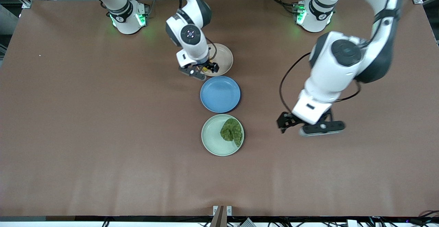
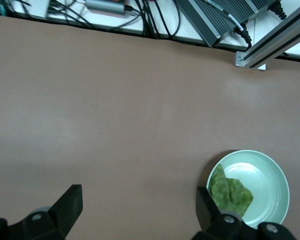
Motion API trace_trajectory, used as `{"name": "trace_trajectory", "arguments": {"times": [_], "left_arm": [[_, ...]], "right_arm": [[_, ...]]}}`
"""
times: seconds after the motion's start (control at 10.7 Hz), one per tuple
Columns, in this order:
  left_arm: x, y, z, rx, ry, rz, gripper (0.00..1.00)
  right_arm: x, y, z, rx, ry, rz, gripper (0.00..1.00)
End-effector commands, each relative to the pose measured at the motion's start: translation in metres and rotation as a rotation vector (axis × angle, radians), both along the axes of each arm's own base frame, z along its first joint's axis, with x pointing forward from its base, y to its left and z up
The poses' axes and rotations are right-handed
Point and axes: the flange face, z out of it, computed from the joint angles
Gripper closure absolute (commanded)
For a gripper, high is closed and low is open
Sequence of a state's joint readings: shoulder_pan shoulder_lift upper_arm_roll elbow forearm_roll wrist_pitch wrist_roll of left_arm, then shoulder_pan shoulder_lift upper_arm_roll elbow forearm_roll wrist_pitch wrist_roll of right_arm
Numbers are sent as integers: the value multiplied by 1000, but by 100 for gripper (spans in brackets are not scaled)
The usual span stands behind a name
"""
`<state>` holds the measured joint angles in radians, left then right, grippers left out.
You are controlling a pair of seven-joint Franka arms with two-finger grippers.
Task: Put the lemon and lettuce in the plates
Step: 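Release the lemon onto the beige plate while the left gripper withdraws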
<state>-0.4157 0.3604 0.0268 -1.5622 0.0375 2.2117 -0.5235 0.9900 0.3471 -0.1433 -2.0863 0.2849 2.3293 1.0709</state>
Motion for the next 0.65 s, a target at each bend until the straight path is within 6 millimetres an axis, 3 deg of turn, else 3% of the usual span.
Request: {"name": "trace_trajectory", "arguments": {"times": [0.0, 0.19, 0.56], "left_arm": [[-13, 55, 50, 54, 24, -76, 0], [-17, 111, 78, 91, 53, -144, 0], [-39, 174, 116, 120, 121, -176, 0]], "right_arm": [[45, -46, 3, -10, -1, 61, 0], [75, -87, 1, 3, 9, 97, 0], [113, -169, -7, -22, -5, 212, 0]]}}
